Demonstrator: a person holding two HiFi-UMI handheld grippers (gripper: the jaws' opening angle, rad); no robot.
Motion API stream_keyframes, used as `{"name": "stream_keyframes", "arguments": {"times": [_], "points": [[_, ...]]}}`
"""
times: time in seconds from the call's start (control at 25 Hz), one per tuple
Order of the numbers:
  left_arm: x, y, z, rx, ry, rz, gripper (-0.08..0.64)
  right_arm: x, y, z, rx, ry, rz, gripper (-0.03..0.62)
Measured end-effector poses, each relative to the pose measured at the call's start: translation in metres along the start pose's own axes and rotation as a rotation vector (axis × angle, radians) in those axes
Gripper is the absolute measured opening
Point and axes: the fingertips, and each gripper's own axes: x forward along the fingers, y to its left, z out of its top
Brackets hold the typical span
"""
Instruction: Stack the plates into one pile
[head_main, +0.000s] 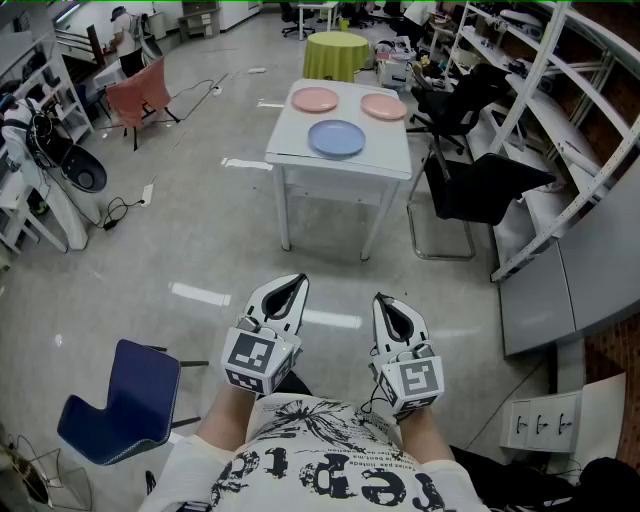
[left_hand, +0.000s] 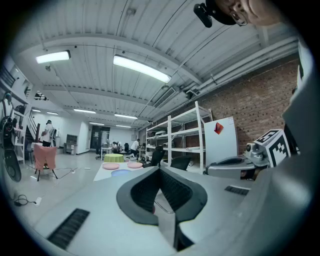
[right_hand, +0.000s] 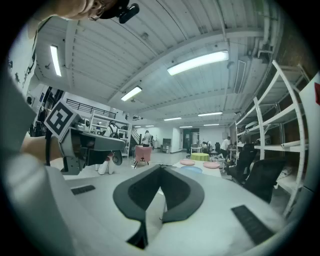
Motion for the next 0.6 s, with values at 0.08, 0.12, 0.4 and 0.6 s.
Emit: {"name": "stream_keyframes", "arguments": {"times": [0.08,0.12,0.4,0.6], "points": [[0.002,0.002,-0.001,0.001,0.001,0.0,0.014,0.002,-0.001,0.0,0.007,-0.006,-0.002,0.005],[0.003,0.003,-0.002,0.001,0.002,0.0,0.014,0.003,-0.002,0.0,0.01,-0.009,-0.002,0.005],[0.01,0.003,-0.006,0.003,0.017,-0.013,0.014,0.008,-0.006,-0.004,0.012,0.009,-0.009,0.005],[0.02,0.016,-0.011,0.003,0.026,-0.02,0.014,0.025,-0.012,-0.007,0.05,0.006,-0.023,0.005]]}}
